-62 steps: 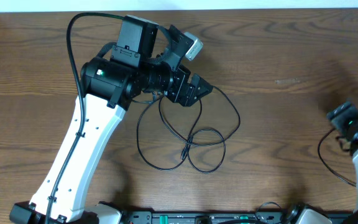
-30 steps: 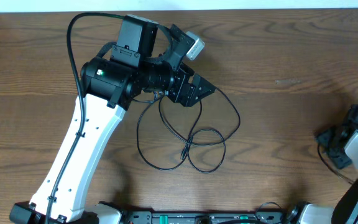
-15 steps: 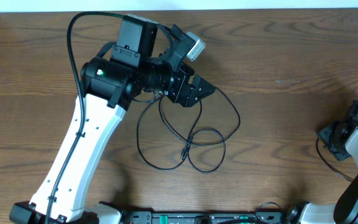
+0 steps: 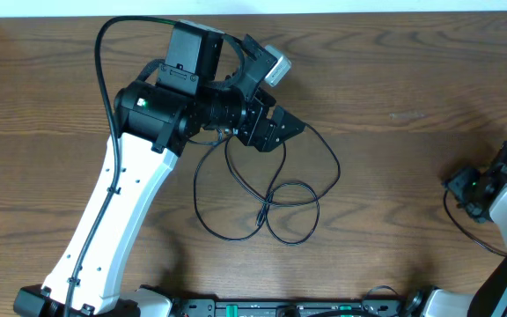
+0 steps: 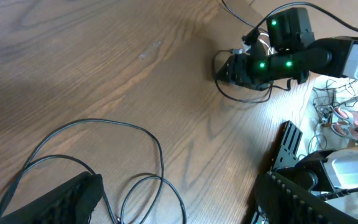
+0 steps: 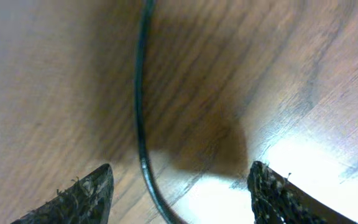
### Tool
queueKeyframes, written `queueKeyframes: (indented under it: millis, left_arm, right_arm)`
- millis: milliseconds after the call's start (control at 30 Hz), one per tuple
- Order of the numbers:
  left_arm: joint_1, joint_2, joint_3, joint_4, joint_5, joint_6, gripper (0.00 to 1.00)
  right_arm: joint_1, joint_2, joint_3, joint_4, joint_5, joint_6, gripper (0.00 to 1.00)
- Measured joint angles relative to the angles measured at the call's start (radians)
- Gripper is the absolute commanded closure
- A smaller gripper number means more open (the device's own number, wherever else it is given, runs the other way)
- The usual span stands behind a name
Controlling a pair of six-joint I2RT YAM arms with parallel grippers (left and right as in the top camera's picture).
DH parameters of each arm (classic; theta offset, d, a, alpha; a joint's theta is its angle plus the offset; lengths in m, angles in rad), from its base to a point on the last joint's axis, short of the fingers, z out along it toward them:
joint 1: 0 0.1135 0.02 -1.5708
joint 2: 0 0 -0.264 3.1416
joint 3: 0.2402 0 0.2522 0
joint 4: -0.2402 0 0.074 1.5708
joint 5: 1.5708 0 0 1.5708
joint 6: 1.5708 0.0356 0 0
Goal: Untangle cables
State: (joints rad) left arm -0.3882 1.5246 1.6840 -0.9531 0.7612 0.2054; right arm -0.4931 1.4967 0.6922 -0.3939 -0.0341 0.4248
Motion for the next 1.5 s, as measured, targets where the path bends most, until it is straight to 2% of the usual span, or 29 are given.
queueKeyframes:
  millis: [533, 867, 1200, 1267, 1333, 1400, 1433, 1500]
  left_arm:
    - [0.000, 0.000, 0.000, 0.000, 0.000, 0.002, 0.16]
    - [0.000, 0.000, 0.000, 0.000, 0.000, 0.006, 0.16]
    - [0.000, 0.000, 0.000, 0.000, 0.000, 0.007, 0.16]
    - [0.000, 0.000, 0.000, 0.000, 0.000, 0.009, 0.16]
    - [0.000, 0.000, 0.000, 0.000, 0.000, 0.009, 0.16]
    - [0.000, 0.000, 0.000, 0.000, 0.000, 0.010, 0.16]
    - [0.000, 0.000, 0.000, 0.000, 0.000, 0.010, 0.16]
    - [0.000, 0.000, 0.000, 0.000, 0.000, 0.010, 0.16]
  right_arm:
    - [0.002, -0.007, 0.000, -0.013, 0.057, -0.016, 0.32]
    - [0.079, -0.006, 0.000, 0.027, 0.082, -0.021, 0.32]
    - [0.099, 0.075, 0.001, 0.055, 0.138, -0.023, 0.32]
    - [0.099, 0.087, 0.008, 0.062, 0.155, -0.024, 0.52]
    - [0.099, 0.092, 0.011, 0.066, 0.169, -0.022, 0.61]
    - [0.099, 0.094, 0.012, 0.068, 0.169, -0.022, 0.86]
    - [0.099, 0.094, 0.013, 0.067, 0.171, -0.026, 0.93]
    - [0.099, 0.094, 0.013, 0.069, 0.169, -0.019, 0.99]
